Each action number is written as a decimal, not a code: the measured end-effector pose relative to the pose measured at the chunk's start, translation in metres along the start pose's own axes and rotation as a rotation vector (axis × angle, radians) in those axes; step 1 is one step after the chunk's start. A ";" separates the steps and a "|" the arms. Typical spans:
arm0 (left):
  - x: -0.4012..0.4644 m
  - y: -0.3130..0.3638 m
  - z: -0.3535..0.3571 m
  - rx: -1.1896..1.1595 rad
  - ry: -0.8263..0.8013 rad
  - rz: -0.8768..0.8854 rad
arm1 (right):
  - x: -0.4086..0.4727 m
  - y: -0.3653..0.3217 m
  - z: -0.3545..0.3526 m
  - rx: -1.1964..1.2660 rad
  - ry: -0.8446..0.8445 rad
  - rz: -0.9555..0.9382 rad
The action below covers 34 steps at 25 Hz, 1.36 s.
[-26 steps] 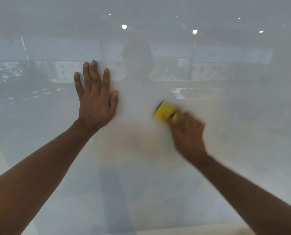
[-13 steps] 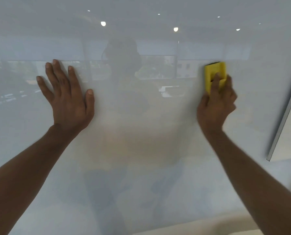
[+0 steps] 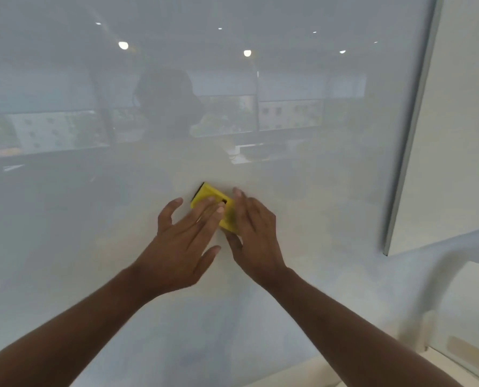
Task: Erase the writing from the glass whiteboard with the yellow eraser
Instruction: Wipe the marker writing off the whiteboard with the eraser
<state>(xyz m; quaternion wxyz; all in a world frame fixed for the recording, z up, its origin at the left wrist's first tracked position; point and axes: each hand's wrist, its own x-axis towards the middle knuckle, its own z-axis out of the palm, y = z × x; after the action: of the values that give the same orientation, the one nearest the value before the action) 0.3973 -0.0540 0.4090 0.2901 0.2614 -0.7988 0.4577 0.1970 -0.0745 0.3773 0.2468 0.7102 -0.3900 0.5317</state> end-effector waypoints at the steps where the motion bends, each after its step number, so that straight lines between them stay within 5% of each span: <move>1: 0.011 0.003 0.006 0.057 0.007 -0.012 | 0.004 0.009 -0.006 0.027 0.041 0.068; 10: 0.071 0.011 0.038 0.149 -0.042 0.302 | -0.017 0.062 -0.028 0.352 -0.036 0.032; 19: 0.092 0.031 0.047 0.251 -0.004 0.532 | -0.007 0.108 -0.025 0.450 0.307 0.425; 22: 0.173 -0.013 0.019 0.310 0.096 0.349 | -0.011 0.117 -0.021 0.445 0.343 0.430; 26: 0.250 -0.099 -0.034 0.397 0.253 -0.249 | -0.009 0.115 -0.015 0.334 0.287 0.403; 28: 0.245 -0.095 -0.027 0.384 0.290 -0.304 | -0.008 0.113 -0.013 0.299 0.279 0.402; 34: 0.105 0.051 0.049 0.244 -0.116 0.342 | -0.009 0.115 -0.020 0.286 0.258 0.394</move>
<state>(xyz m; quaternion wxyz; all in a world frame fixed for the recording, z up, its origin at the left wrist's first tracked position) 0.2782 -0.0905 0.4327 0.1279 0.1812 -0.7856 0.5776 0.0908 -0.1229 0.3673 0.0833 0.5748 -0.4067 0.7051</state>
